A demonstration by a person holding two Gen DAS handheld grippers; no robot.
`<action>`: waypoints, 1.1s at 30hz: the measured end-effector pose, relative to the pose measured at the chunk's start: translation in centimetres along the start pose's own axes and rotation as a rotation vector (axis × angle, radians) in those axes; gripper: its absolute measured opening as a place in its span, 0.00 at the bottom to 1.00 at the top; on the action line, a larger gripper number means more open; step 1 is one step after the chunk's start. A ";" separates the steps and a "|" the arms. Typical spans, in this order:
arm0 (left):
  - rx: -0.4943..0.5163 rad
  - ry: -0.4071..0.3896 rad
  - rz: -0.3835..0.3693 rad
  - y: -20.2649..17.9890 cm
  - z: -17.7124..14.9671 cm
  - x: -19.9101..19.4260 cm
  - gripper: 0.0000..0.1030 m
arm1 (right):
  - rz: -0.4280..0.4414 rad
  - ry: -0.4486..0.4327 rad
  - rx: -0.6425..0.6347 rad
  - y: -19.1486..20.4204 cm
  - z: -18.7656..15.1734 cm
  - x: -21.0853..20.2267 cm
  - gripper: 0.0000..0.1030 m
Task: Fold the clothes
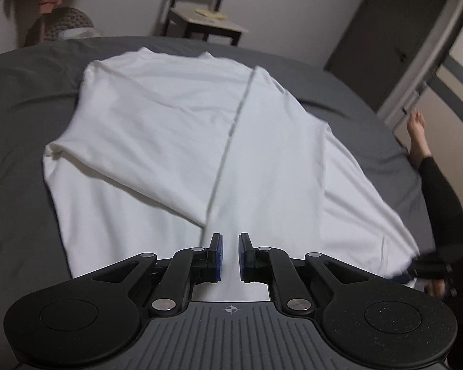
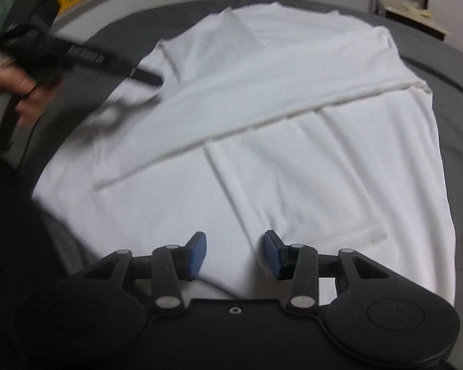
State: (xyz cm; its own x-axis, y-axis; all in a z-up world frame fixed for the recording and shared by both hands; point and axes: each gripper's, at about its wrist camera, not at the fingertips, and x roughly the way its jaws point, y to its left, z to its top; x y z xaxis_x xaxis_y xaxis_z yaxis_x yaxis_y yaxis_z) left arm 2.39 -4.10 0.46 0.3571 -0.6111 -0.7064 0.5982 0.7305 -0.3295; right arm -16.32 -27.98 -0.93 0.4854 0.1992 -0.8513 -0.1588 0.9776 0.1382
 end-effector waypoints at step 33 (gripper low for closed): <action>-0.248 -0.154 0.236 16.4 20.9 13.3 0.74 | -0.213 -0.107 0.215 -26.6 31.3 12.3 0.56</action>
State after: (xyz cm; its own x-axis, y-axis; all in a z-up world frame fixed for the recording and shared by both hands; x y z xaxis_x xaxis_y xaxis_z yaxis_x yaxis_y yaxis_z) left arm 31.93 -6.61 -1.27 0.5799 -0.4417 -0.6845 0.3011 0.8970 -0.3237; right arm 20.82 -49.40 0.78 0.5781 -0.0165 -0.8158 0.1356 0.9878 0.0761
